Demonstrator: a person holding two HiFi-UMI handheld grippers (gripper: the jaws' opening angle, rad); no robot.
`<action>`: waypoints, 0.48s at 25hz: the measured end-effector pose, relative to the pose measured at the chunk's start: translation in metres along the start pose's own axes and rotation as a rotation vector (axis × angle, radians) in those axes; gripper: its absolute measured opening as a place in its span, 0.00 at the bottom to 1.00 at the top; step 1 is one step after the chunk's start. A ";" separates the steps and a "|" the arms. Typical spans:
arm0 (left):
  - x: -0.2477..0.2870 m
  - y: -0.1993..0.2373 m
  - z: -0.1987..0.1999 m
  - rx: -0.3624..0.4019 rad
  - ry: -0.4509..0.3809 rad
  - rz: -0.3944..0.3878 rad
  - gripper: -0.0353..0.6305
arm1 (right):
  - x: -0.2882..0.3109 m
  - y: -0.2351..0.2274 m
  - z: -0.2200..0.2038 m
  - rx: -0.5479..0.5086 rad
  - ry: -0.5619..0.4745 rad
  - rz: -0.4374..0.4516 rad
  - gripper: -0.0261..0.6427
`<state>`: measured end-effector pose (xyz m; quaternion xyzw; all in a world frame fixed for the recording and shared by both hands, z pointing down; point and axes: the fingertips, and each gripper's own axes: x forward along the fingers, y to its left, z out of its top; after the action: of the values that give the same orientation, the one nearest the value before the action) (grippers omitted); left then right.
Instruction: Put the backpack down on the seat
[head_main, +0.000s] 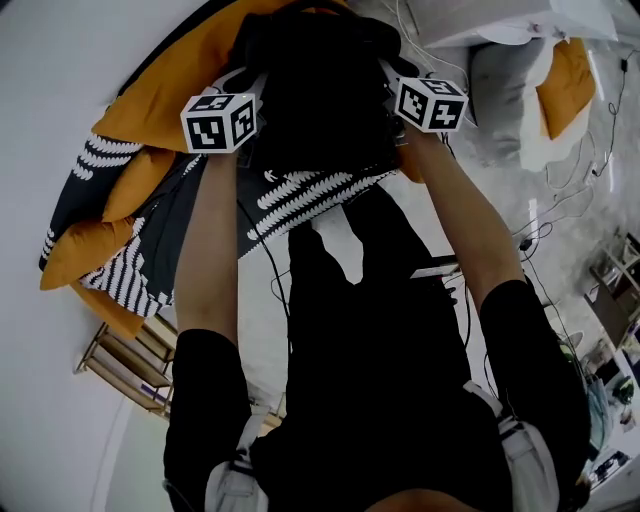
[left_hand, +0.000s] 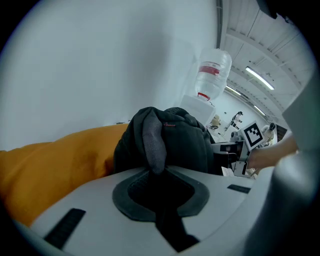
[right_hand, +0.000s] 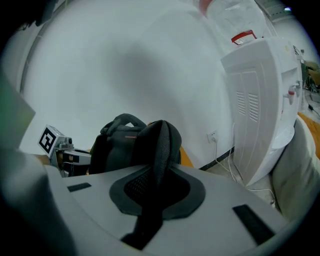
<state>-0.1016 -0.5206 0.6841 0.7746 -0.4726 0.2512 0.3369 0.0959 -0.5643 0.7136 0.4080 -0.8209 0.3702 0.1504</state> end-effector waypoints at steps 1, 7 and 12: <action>0.003 0.002 0.000 0.001 0.008 0.003 0.12 | 0.004 -0.002 0.000 -0.004 0.013 0.000 0.11; 0.012 0.012 -0.005 0.017 0.048 0.044 0.12 | 0.017 -0.002 -0.006 -0.060 0.067 0.027 0.12; 0.012 0.012 -0.011 0.016 0.070 0.054 0.13 | 0.017 0.000 -0.011 -0.045 0.094 0.068 0.12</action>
<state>-0.1082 -0.5227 0.7035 0.7549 -0.4795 0.2907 0.3402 0.0847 -0.5660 0.7302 0.3584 -0.8344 0.3755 0.1852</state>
